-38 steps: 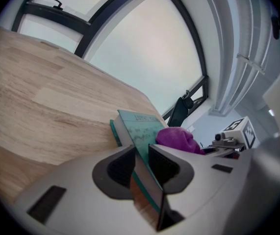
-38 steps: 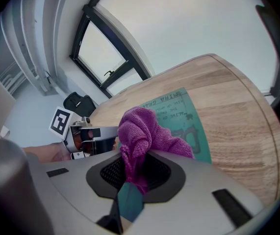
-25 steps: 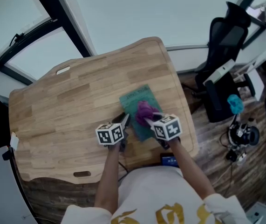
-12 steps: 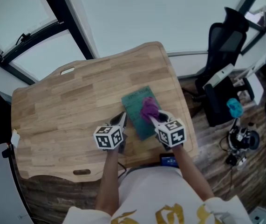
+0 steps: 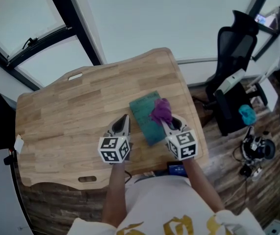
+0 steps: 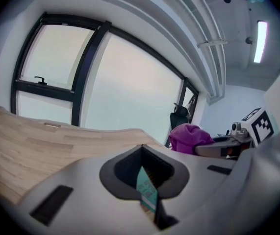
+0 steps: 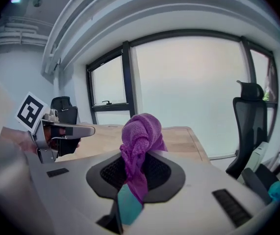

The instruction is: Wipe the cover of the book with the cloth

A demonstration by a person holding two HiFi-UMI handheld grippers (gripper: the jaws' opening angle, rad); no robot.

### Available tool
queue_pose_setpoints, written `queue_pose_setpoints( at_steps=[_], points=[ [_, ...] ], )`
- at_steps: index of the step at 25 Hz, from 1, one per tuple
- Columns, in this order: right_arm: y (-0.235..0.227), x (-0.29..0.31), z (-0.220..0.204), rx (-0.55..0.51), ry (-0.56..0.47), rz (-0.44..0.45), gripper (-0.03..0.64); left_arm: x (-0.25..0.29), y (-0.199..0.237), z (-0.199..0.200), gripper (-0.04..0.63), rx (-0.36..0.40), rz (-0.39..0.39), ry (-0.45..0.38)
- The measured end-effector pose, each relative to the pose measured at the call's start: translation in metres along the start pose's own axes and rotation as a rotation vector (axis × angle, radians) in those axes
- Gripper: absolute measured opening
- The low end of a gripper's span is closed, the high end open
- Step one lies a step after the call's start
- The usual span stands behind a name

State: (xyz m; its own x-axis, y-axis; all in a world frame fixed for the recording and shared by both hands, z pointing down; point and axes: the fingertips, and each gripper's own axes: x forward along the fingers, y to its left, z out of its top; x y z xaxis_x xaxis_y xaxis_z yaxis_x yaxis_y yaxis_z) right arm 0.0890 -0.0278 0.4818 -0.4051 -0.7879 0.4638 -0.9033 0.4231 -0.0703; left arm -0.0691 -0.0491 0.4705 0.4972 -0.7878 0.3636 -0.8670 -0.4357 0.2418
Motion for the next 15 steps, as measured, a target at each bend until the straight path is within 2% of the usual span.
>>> queue_pose_setpoints(
  at_steps=[4, 15],
  points=[
    [-0.002, -0.008, 0.003, -0.039, -0.005, -0.057, 0.061, -0.014, 0.001, 0.014, 0.002, 0.029, 0.027, -0.052],
    [0.003, -0.01, 0.012, -0.054, -0.038, -0.065, 0.061, -0.027, 0.007, 0.024, 0.002, 0.043, 0.047, -0.097]
  ],
)
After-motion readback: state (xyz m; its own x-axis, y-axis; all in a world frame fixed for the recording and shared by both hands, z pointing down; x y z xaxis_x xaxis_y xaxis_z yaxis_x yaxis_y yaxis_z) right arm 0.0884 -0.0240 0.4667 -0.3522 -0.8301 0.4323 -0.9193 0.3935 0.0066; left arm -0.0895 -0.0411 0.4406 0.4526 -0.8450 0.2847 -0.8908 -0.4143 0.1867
